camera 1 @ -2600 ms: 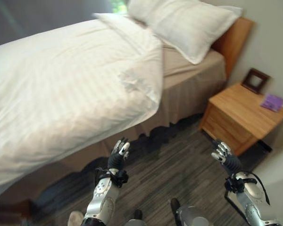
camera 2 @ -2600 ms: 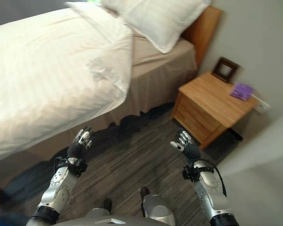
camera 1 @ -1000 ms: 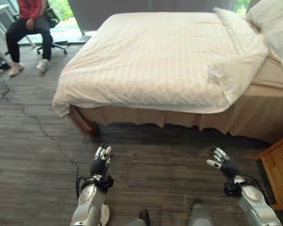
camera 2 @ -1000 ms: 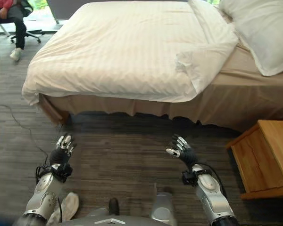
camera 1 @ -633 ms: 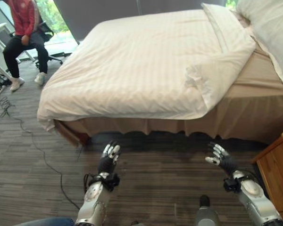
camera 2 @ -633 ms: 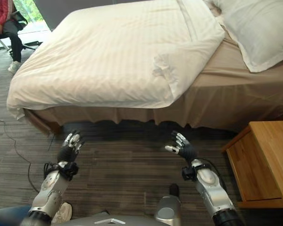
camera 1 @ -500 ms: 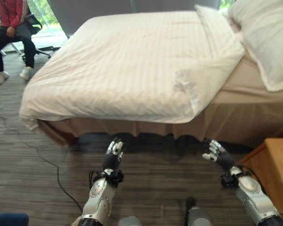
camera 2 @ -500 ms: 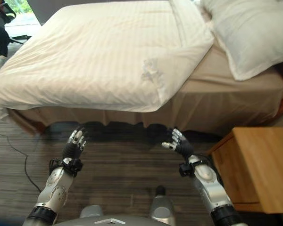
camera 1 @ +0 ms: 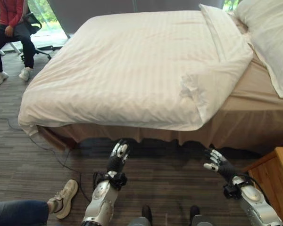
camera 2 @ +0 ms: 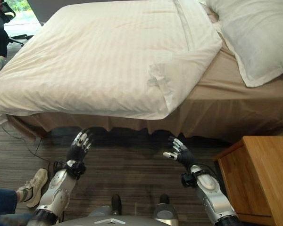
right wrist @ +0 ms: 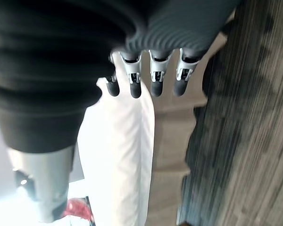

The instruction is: Making the bed.

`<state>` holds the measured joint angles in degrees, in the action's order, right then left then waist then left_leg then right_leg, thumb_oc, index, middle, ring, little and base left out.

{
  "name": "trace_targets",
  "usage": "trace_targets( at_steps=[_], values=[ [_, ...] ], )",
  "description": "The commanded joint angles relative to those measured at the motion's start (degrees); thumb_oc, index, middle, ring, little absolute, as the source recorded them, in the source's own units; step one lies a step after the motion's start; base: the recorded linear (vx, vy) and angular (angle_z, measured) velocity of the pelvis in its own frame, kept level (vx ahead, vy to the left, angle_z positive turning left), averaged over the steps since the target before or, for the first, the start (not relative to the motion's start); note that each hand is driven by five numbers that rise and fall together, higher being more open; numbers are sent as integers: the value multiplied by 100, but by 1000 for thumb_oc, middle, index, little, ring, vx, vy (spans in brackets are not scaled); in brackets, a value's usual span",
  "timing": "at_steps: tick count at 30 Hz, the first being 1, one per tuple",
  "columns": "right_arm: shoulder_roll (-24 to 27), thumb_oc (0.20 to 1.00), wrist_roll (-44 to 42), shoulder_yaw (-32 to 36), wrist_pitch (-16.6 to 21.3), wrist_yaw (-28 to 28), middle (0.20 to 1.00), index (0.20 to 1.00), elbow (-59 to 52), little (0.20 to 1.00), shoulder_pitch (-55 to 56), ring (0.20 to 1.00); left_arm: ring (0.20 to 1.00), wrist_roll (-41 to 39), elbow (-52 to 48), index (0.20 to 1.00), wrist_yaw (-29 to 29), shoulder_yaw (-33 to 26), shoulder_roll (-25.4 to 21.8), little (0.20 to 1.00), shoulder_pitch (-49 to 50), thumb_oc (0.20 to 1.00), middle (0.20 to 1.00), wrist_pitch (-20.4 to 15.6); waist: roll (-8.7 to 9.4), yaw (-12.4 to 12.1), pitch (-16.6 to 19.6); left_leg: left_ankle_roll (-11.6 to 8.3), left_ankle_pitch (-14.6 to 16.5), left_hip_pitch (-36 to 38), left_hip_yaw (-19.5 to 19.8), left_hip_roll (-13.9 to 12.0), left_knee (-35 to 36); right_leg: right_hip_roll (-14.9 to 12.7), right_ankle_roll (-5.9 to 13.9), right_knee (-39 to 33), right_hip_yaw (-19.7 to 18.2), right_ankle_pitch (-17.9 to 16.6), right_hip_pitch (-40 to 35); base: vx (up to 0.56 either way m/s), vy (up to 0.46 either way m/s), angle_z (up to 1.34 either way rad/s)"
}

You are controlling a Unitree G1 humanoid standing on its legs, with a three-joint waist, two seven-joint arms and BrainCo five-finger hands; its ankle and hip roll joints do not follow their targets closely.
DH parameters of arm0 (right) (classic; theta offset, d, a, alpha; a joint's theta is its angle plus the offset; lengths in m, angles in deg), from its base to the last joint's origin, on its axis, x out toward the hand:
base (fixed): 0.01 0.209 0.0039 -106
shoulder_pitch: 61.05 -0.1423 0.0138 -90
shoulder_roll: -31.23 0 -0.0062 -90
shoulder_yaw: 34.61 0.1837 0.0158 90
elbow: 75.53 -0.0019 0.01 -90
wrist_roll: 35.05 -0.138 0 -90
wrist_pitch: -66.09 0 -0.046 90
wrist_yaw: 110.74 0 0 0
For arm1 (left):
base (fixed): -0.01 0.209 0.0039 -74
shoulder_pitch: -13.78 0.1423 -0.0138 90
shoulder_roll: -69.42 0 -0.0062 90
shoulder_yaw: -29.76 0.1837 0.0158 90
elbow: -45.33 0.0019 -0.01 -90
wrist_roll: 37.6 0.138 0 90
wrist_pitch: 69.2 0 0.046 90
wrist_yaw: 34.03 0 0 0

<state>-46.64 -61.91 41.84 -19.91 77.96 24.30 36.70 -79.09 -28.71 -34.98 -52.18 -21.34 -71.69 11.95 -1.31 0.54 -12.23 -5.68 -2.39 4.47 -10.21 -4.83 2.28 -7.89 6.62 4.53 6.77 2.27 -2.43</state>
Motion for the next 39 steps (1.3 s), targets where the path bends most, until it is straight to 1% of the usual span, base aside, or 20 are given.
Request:
trace_targets(
  at_steps=[1, 4, 5, 7, 10, 12, 13, 14, 15, 17, 18, 19, 22, 27, 31, 32, 34, 35, 38, 39],
  values=[
    [-38, 1000, 80, -14, 259, 76, 1000, 1000, -252, 1000, -367, 1000, 1000, 193, -239, 1000, -54, -281, -208, 1000, 17, 1000, 1000, -335, 243, -166, 141, 22, -1120, -1251, 387, 161, 118, 624, -207, -953, -57, 155, -1156, 369, 137, -14],
    [-124, 1000, -20, -86, 263, 63, 1000, 1000, -238, 1000, -470, 1000, 1000, 229, -146, 1000, -22, -341, -279, 1000, 56, 1000, 1000, -373, 326, -226, 170, 172, -862, -1424, 322, 168, -353, 499, -182, -910, -118, 326, -1225, 247, 138, -16],
    [-217, 1000, -104, -149, 264, 38, 1000, 1000, -198, 1000, -567, 1000, 1000, 243, -139, 1000, 64, -406, -333, 1000, 65, 1000, 1000, -382, 434, -291, 206, 307, -567, -1420, 243, 212, -624, 296, -69, -744, -170, 368, -1229, 307, 219, -19],
    [-304, 1000, -167, -184, 249, 27, 1000, 1000, -162, 1000, -617, 1000, 1000, 204, -157, 1000, 88, -437, -333, 1000, 70, 1000, 1000, -385, 458, -345, 247, 399, -462, -1359, 180, 209, -611, 216, 2, -441, -192, 339, -1117, 192, 146, -34],
    [-439, 1000, -113, -398, 245, 32, 1000, 1000, -109, 1000, -911, 1000, 1000, 232, -152, 1000, 169, -431, -422, 1000, -1, 1000, 1000, -358, 457, -424, 130, 623, -260, -963, -49, 231, -435, 53, 443, 1185, -255, -365, -328, 172, 176, -42],
    [-498, 1000, -55, -430, 257, 44, 1000, 1000, -221, 1000, -963, 1000, 1000, 292, -430, 1000, 144, -353, -543, 1000, -9, 1000, 1000, -326, 248, -282, -51, 754, -117, -433, -91, 171, -174, -211, 566, 2398, 92, -954, 434, 232, 258, -63],
    [-498, 1000, -55, -430, 256, 43, 1000, 1000, -223, 1000, -962, 1000, 1000, 293, -431, 1000, 145, -353, -543, 1000, -8, 1000, 1000, -325, 262, -276, -63, 756, -121, -415, -89, 189, -163, -229, 570, 2429, 91, -931, 432, 328, 188, -57],
    [-585, 1000, -61, -415, 219, 39, 1000, 1000, -198, 1000, -895, 1000, 1000, 349, -513, 1000, 123, -353, -608, 1000, -12, 1000, 1000, -294, 216, -197, -67, 736, 0, -176, -140, 148, -68, -641, 485, 2231, 437, -1076, 639, 290, 53, -37],
    [-597, 1000, -64, -414, 204, 32, 1000, 1000, -192, 1000, -880, 1000, 1000, 326, -555, 1000, 110, -380, -635, 1000, -12, 1000, 1000, -288, 227, -155, -79, 695, 47, -82, -163, 136, -47, -840, 458, 1992, 619, -1104, 644, 293, 53, -8],
    [-598, 1000, -61, -410, 178, 53, 1000, 1000, -191, 1000, -869, 1000, 1000, 278, -580, 1000, 78, -417, -658, 1000, -17, 1000, 1000, -281, 256, -120, -80, 642, 97, 3, -168, 126, -4, -962, 453, 1615, 749, -1117, 656, 219, -59, -6],
    [-527, 1000, 5, -412, 138, 122, 1000, 1000, -221, 1000, -816, 1000, 1000, 282, -625, 1000, 25, -435, -722, 1000, -16, 1000, 1000, -274, 339, -36, -80, 532, 200, 88, -62, 146, 3, -916, 495, 862, 634, -1159, 680, 261, -95, -12],
    [-526, 1000, 6, -412, 137, 122, 1000, 1000, -223, 1000, -814, 1000, 1000, 282, -624, 1000, 24, -434, -721, 1000, -16, 1000, 1000, -275, 329, -29, -96, 527, 210, 108, -52, 133, -1, -902, 494, 834, 653, -1165, 638, 280, -120, -8],
    [-446, 1000, -4, -382, 135, 163, 1000, 1000, -280, 1000, -745, 1000, 1000, 348, -574, 1000, -34, -375, -768, 1000, -94, 1000, 1000, -308, 461, 105, -25, 370, 400, 344, 307, 89, 55, -647, 586, -428, -125, -1284, 761, 320, -167, 13],
    [-415, 1000, -50, -416, 146, 198, 1000, 1000, -317, 1000, -801, 1000, 1000, 402, -299, 1000, 30, -404, -687, 1000, -148, 1000, 1000, -369, 527, 55, 53, 233, 514, 708, 403, -30, 208, -654, 666, -641, 200, -1531, 844, 228, -182, 49],
    [-324, 1000, -64, -540, 129, 254, 1000, 1000, -293, 1000, -925, 1000, 1000, 166, -228, 1000, 63, -379, -503, 1000, -145, 1000, 1000, -371, 436, 38, 160, 44, 520, 788, 503, -335, 196, -499, 483, -294, 280, -1062, 829, 184, -280, 4],
    [-234, 1000, -111, -568, 139, 246, 1000, 1000, -326, 1000, -950, 1000, 1000, 83, -255, 1000, 13, -310, -446, 1000, -141, 1000, 1000, -327, 314, 59, 178, -53, 397, 683, 572, -536, 14, -368, 351, -196, 405, -828, 801, 87, -176, 13],
    [-174, 1000, -134, -583, 154, 253, 1000, 1000, -342, 1000, -965, 1000, 1000, 53, -282, 1000, -21, -245, -413, 1000, -164, 1000, 1000, -314, 249, 92, 181, -117, 237, 538, 630, -642, -180, -280, 268, -231, 462, -757, 742, 104, -255, 22],
    [-113, 1000, -173, -595, 175, 228, 1000, 1000, -333, 1000, -982, 1000, 1000, 70, -313, 1000, -57, -148, -376, 1000, -227, 1000, 1000, -284, 188, 112, 140, -212, -170, 276, 732, -773, -696, -108, 126, -359, 538, -654, 587, 139, -344, 27],
    [-9, 1000, -287, -576, 196, 239, 1000, 1000, -388, 1000, -926, 1000, 1000, 132, -409, 1000, -85, -88, -411, 1000, -349, 1000, 1000, -275, 272, 147, 6, -269, -819, -207, 767, -893, -1839, 36, -134, -596, 628, -553, 214, 135, -330, 22],
    [22, 1000, -284, -593, 187, 256, 1000, 1000, -409, 1000, -900, 1000, 1000, 154, -415, 1000, -105, -66, -415, 1000, -366, 1000, 1000, -277, 334, 157, -39, -242, -826, -350, 759, -861, -2194, 43, -199, -654, 641, -541, 118, 127, -285, 16]
  ],
)
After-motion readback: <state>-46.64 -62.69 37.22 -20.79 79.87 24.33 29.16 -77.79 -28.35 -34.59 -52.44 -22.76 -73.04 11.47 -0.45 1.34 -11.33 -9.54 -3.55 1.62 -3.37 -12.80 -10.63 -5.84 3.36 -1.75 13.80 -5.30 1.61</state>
